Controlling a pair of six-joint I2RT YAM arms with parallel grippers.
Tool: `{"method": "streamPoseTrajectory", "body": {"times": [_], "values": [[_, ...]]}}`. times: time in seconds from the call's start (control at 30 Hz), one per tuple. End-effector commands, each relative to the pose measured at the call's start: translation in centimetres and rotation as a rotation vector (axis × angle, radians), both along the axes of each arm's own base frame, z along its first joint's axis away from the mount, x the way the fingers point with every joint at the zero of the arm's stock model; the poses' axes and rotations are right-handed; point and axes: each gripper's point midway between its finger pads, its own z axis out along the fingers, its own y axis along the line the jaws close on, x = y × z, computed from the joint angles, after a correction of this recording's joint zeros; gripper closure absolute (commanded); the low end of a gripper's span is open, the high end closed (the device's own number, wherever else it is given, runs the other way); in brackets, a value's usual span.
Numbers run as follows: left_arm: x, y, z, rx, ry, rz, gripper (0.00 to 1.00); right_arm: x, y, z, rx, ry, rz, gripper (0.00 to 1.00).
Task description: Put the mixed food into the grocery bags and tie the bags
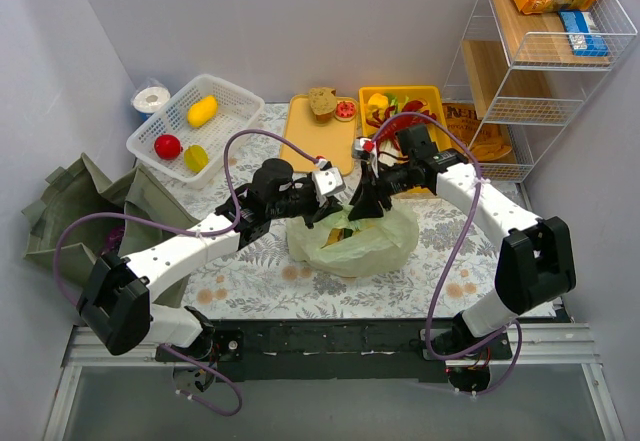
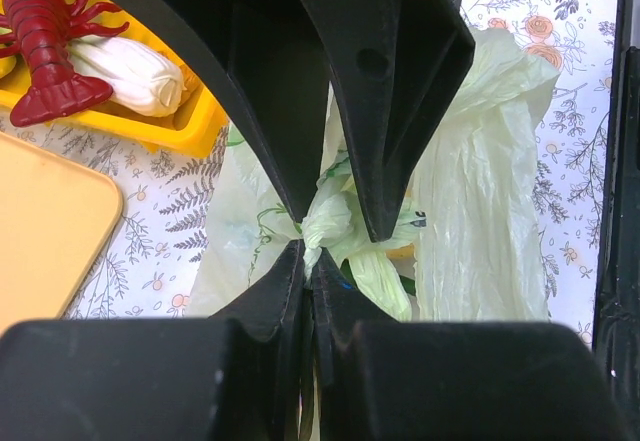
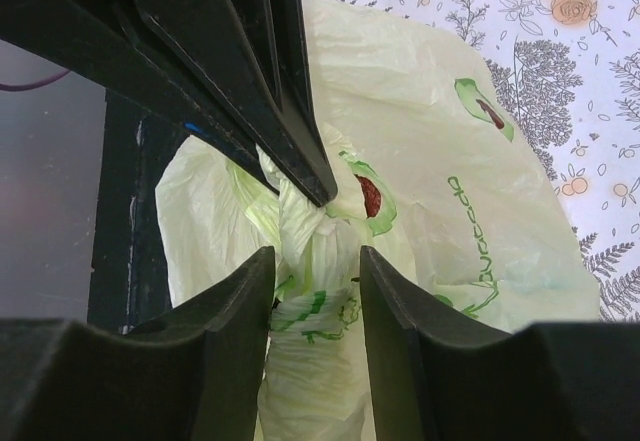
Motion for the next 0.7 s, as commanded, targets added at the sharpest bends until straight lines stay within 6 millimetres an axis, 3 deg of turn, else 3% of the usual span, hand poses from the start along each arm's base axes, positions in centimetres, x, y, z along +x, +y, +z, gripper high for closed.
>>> {"method": "streamPoseTrajectory", "body": {"times": [0.0,0.1,0.23,0.4,0.5,0.53,0.67], "values": [[-0.3,0.4,1.4,-0.018,-0.045,0.002,1.0,0.1,-0.1,0.1,-0.016,-0.016,0.001,0.54],[-0.4,0.3,1.4,-0.02,-0.046,-0.001,1.0,0.1,-0.1,-0.6,-0.039,-0.02,-0.005,0.58],[-0.5,0.3,1.5,-0.024,-0.046,-0.003,1.0,0.5,-0.1,-1.6,-0.089,-0.035,-0.029,0.73],[-0.6,0.1,1.4,-0.03,-0.035,-0.01,1.0,0.9,0.3,-2.3,-0.128,-0.081,-0.065,0.81],[-0.5,0.0,1.5,-0.036,-0.03,-0.008,1.0,0.9,1.2,-2.4,-0.12,-0.147,-0.107,0.91],[-0.4,0.0,1.3,-0.034,-0.025,-0.002,1.0,0.9,1.3,-2.9,-0.114,-0.146,-0.14,0.98],[0.4,0.0,1.7,-0.05,-0.008,0.048,1.0,1.4,1.7,-2.2,-0.077,-0.25,-0.285,0.99]]}}
